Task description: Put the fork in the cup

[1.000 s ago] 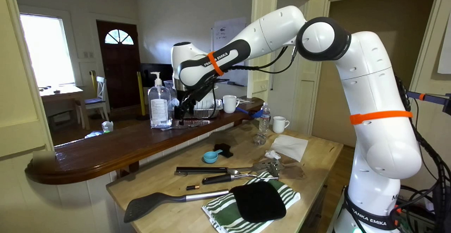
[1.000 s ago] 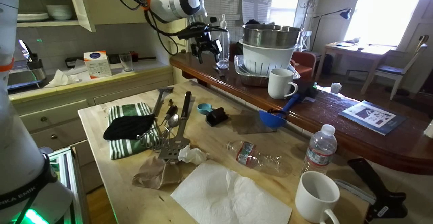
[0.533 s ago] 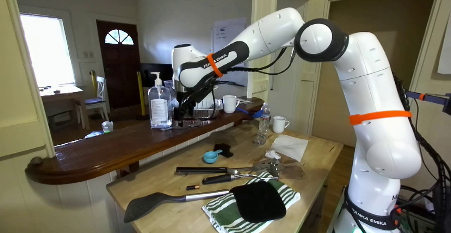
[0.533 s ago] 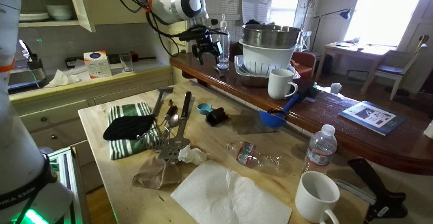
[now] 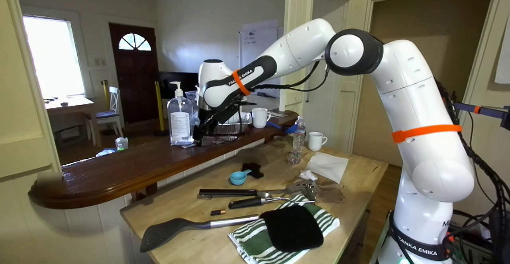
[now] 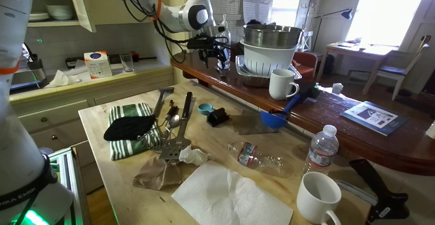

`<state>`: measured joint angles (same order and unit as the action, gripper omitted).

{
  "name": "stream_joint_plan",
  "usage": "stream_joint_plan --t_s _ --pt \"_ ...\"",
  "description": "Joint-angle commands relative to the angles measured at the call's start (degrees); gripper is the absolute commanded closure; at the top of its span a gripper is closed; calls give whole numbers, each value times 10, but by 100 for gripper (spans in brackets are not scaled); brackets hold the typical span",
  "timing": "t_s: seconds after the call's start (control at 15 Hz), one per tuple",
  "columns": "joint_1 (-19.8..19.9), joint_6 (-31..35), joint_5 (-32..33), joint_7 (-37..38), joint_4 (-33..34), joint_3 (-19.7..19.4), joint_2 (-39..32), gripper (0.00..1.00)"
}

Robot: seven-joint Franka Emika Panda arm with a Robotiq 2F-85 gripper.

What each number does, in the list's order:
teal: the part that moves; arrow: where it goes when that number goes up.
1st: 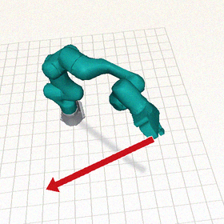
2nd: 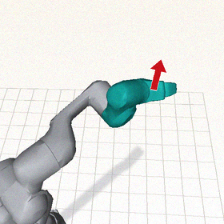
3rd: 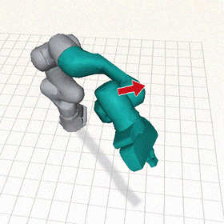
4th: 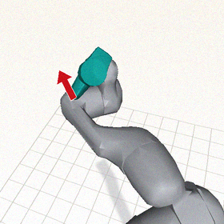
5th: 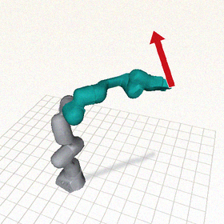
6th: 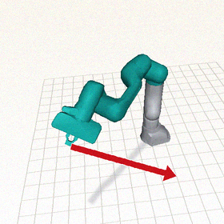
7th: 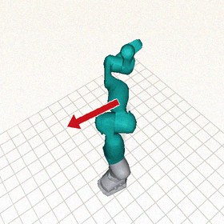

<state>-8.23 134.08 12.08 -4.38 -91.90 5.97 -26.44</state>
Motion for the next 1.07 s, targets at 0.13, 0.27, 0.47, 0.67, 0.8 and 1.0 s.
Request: stream_joint_plan --t_s 0.13,0.27,0.47,0.67,0.8,1.0 --pt "26 66 -63 -74 -8 21 -19 0" --pt "29 78 -68 -85 -9 23 -23 0" --pt "43 76 -100 -120 -9 41 -28 0" --pt "49 54 -119 -135 -5 47 -29 28" --pt "48 42 -122 -138 -6 47 -23 33" --pt "43 34 -115 -123 -6 39 -16 39"
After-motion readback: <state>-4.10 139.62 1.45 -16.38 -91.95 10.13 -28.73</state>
